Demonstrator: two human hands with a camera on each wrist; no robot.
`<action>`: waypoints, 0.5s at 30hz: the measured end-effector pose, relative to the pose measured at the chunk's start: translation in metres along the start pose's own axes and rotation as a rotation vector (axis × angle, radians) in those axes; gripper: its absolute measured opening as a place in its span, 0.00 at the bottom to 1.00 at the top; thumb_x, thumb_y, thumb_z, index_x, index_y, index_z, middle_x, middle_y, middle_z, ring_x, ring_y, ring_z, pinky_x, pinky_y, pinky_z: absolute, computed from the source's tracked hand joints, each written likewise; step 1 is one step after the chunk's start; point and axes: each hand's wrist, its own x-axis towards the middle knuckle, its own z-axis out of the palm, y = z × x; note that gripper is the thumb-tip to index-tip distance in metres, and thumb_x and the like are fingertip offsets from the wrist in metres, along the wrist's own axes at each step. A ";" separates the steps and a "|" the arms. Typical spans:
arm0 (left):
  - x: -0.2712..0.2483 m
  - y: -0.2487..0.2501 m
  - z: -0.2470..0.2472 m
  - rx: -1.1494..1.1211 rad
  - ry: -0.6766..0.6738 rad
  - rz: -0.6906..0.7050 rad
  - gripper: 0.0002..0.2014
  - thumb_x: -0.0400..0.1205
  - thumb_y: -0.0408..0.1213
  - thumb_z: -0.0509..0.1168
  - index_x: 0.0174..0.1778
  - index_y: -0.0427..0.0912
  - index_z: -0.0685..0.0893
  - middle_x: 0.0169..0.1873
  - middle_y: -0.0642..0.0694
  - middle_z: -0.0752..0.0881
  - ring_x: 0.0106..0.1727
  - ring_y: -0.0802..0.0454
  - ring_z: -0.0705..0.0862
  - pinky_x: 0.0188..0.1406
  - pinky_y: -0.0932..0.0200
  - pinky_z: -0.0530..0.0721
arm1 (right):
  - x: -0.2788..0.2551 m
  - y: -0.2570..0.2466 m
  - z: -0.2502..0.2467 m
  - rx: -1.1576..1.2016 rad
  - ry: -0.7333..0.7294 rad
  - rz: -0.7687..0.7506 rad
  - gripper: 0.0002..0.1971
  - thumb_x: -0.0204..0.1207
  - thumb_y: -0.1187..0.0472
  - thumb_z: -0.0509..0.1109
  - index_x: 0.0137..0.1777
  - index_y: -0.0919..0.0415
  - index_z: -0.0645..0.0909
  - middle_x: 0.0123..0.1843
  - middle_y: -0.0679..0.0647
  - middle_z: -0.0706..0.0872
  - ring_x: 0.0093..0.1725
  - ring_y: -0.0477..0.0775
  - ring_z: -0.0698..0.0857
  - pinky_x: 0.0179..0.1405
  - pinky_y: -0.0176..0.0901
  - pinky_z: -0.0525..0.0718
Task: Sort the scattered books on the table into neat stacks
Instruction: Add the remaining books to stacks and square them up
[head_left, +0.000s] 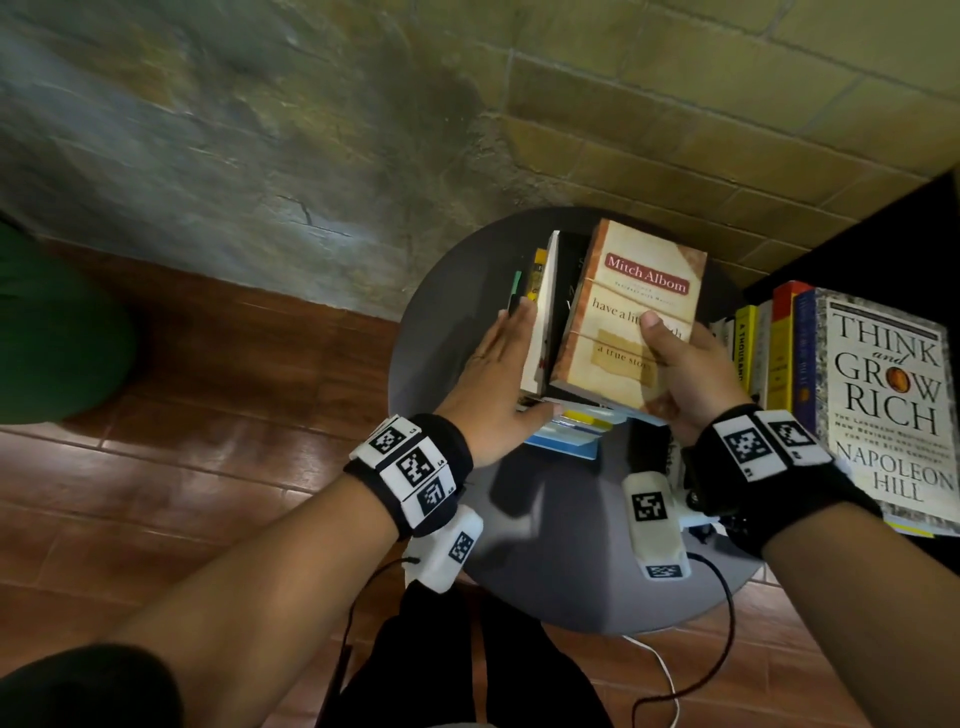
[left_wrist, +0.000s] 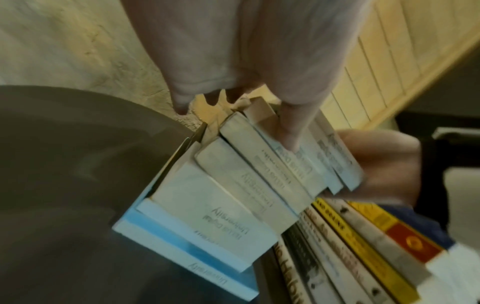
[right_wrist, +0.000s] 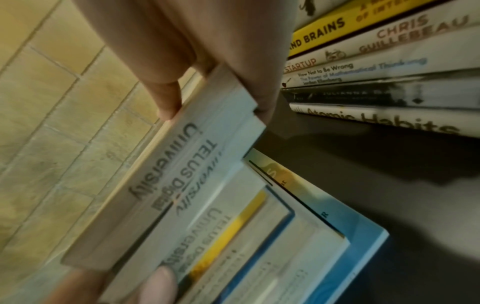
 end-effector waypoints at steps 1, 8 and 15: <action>0.001 0.000 0.000 -0.060 -0.002 -0.012 0.52 0.79 0.45 0.70 0.84 0.48 0.34 0.86 0.51 0.41 0.85 0.55 0.39 0.86 0.47 0.48 | 0.000 0.000 0.000 -0.006 -0.010 -0.009 0.21 0.80 0.55 0.69 0.71 0.60 0.75 0.57 0.57 0.90 0.49 0.52 0.92 0.36 0.44 0.90; 0.002 0.000 -0.001 -0.179 -0.003 -0.037 0.49 0.80 0.45 0.70 0.84 0.59 0.39 0.85 0.52 0.58 0.83 0.53 0.62 0.80 0.43 0.69 | -0.008 -0.002 0.011 -0.056 -0.175 -0.041 0.07 0.83 0.61 0.64 0.58 0.52 0.78 0.53 0.54 0.89 0.51 0.53 0.90 0.45 0.48 0.91; -0.006 0.011 -0.008 -0.215 -0.043 -0.018 0.45 0.82 0.37 0.65 0.84 0.57 0.38 0.84 0.51 0.60 0.83 0.56 0.61 0.81 0.53 0.65 | -0.008 0.000 0.018 0.025 -0.158 0.003 0.17 0.84 0.61 0.63 0.72 0.58 0.72 0.57 0.58 0.89 0.52 0.55 0.91 0.41 0.50 0.92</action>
